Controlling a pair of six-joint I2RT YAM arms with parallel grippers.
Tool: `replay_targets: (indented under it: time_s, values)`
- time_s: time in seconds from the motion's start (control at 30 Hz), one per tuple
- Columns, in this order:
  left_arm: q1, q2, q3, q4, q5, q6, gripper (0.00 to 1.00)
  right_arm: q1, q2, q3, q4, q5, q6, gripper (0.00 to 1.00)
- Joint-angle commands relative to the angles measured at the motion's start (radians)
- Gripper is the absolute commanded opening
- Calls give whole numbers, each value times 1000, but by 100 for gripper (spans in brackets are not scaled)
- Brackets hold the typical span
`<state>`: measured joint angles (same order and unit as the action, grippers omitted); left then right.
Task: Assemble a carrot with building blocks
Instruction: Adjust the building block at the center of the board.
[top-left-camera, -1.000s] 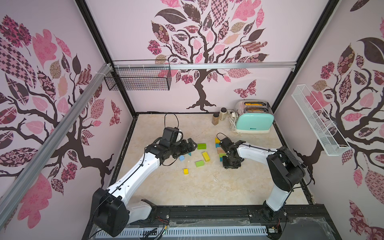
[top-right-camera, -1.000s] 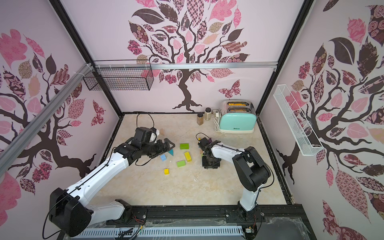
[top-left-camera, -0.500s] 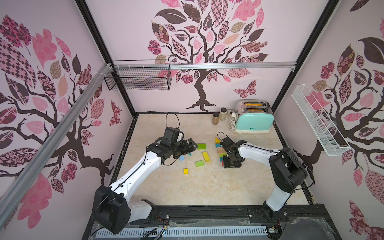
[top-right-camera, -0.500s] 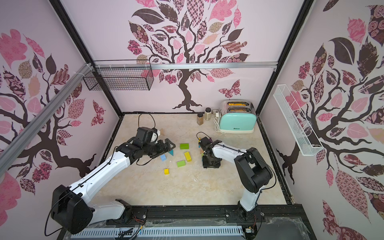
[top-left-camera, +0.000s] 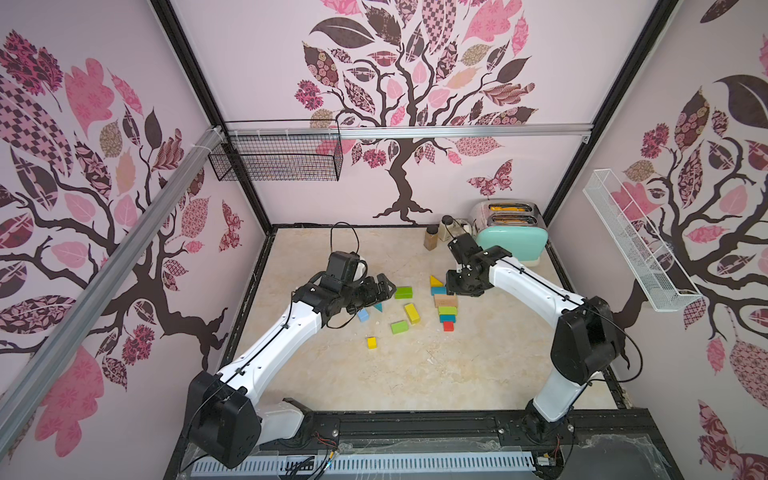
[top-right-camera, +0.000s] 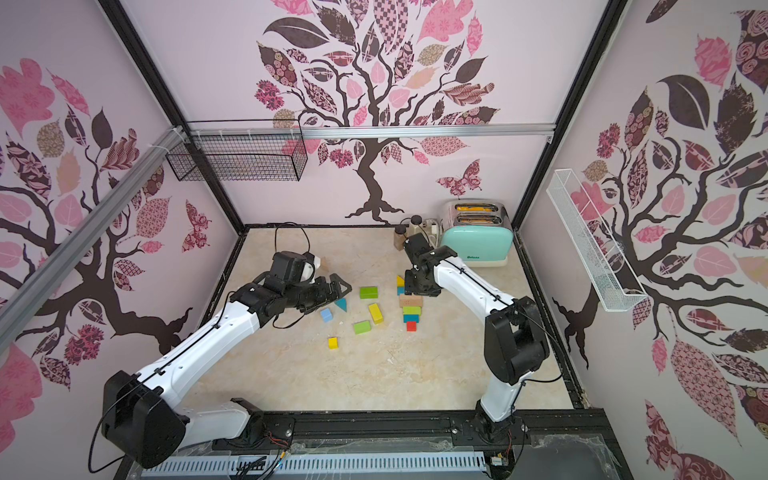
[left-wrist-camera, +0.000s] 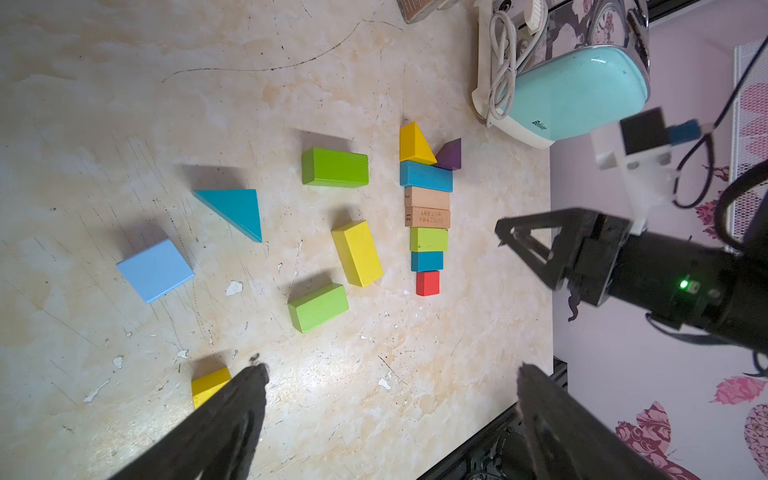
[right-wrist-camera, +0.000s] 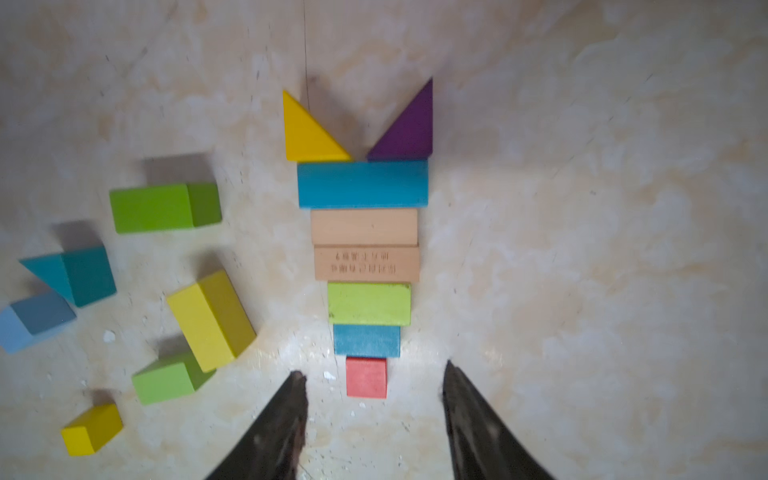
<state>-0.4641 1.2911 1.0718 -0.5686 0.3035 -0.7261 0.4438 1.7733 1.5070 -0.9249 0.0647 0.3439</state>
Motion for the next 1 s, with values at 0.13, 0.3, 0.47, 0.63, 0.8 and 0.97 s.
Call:
replay_targets:
  time_s: [0.13,0.3,0.47,0.63,0.8,0.97]
  values:
    - [5,-20,17,11,-1,17,98,-64,170,168,-19,11,-17,52]
    - [5,-22,14,4,-10,19,98,-97,244,214,6,18,-8,52]
    - [4,-15,24,-5,-12,26,98,-112,277,236,9,1,-6,52]
    - [4,-10,29,-7,-16,27,98,-112,232,162,25,14,0,50]
    - [5,2,30,1,-14,25,98,-112,167,44,44,11,18,46]
    - [5,12,30,10,-7,24,98,-113,112,-69,90,12,35,43]
